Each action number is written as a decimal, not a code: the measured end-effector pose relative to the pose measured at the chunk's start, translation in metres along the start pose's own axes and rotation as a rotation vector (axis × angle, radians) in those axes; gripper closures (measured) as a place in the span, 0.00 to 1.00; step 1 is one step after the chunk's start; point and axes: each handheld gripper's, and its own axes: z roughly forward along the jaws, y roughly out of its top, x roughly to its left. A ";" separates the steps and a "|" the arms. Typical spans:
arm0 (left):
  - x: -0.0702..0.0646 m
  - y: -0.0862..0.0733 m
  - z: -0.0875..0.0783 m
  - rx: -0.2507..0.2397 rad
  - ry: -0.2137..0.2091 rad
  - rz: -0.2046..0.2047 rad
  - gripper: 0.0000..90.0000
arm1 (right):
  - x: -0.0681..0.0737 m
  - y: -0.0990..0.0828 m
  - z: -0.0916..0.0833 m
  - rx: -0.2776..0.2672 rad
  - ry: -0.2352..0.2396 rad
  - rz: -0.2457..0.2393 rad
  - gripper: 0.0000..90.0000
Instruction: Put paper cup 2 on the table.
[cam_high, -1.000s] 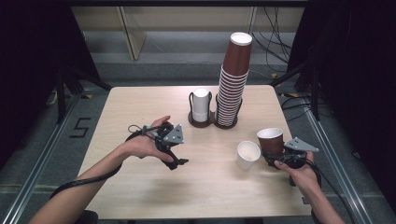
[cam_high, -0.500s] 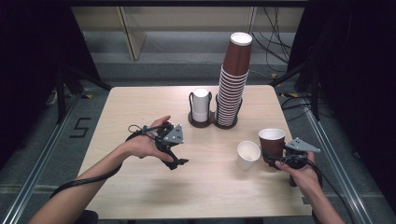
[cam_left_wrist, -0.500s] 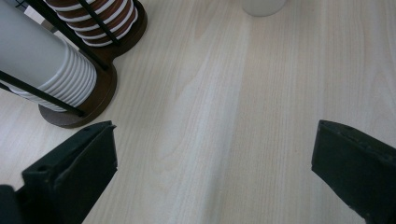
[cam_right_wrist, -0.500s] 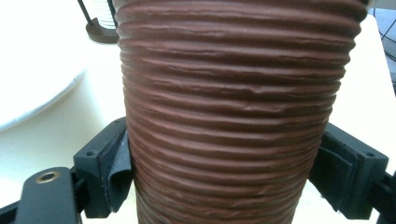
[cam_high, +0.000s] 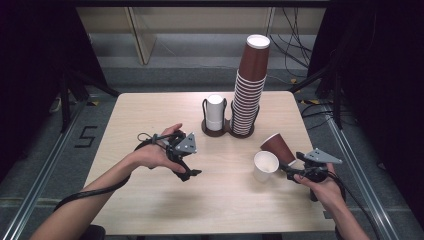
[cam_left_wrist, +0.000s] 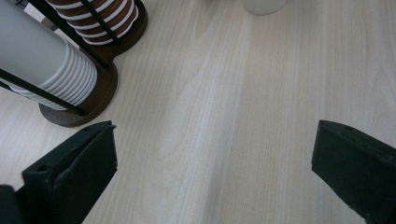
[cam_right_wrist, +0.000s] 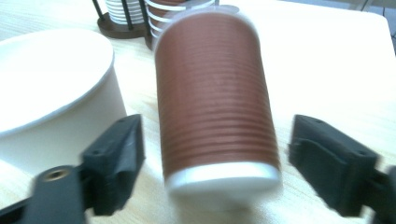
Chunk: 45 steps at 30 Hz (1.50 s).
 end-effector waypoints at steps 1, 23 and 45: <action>0.001 0.000 -0.001 0.005 0.000 0.006 0.00 | 0.001 0.001 0.000 -0.001 -0.010 0.007 0.33; -0.013 -0.053 -0.031 -0.334 0.330 -0.297 0.00 | -0.009 0.007 -0.016 -0.079 -0.068 0.123 0.22; -0.021 -0.112 -0.103 -0.590 0.756 -0.751 0.06 | -0.016 0.005 -0.017 0.005 -0.234 0.044 0.21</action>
